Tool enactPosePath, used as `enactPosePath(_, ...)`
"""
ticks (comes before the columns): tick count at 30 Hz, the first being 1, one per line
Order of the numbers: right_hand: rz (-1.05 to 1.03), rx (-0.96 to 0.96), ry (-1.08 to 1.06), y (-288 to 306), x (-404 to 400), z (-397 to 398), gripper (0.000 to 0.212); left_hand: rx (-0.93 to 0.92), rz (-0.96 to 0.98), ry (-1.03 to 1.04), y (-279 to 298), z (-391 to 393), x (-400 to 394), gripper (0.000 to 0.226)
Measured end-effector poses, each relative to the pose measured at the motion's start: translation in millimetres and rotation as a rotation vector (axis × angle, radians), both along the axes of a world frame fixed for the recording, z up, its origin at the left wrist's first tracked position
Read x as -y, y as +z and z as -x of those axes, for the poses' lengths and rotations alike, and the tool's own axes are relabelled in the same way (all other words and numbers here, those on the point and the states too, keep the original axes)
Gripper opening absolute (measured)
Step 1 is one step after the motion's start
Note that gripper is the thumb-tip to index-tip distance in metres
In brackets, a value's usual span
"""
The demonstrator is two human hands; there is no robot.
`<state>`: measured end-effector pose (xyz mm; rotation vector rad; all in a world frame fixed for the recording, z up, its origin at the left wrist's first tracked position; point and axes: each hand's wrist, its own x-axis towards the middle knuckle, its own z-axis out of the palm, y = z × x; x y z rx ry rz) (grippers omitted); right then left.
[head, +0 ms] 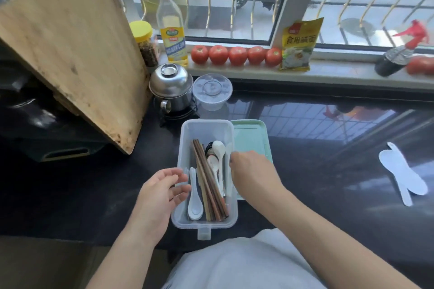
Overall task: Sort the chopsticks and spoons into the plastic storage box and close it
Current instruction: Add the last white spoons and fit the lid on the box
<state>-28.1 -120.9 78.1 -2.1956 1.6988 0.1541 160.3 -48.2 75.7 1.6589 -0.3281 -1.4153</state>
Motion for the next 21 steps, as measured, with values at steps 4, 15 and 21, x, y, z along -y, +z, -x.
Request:
enactPosePath(4,0.083,0.139,-0.274,-6,19,81,0.018,-0.003,0.001,-0.175,5,47,20,0.021)
enactPosePath(15,-0.120,0.286,-0.761,-130,-97,301,0.025,0.088,-0.204,-0.862,-38,305,53,0.018)
enactPosePath(21,0.192,0.117,-0.972,-151,0,456,0.052,0.153,-0.251,-0.851,-31,341,44,0.018)
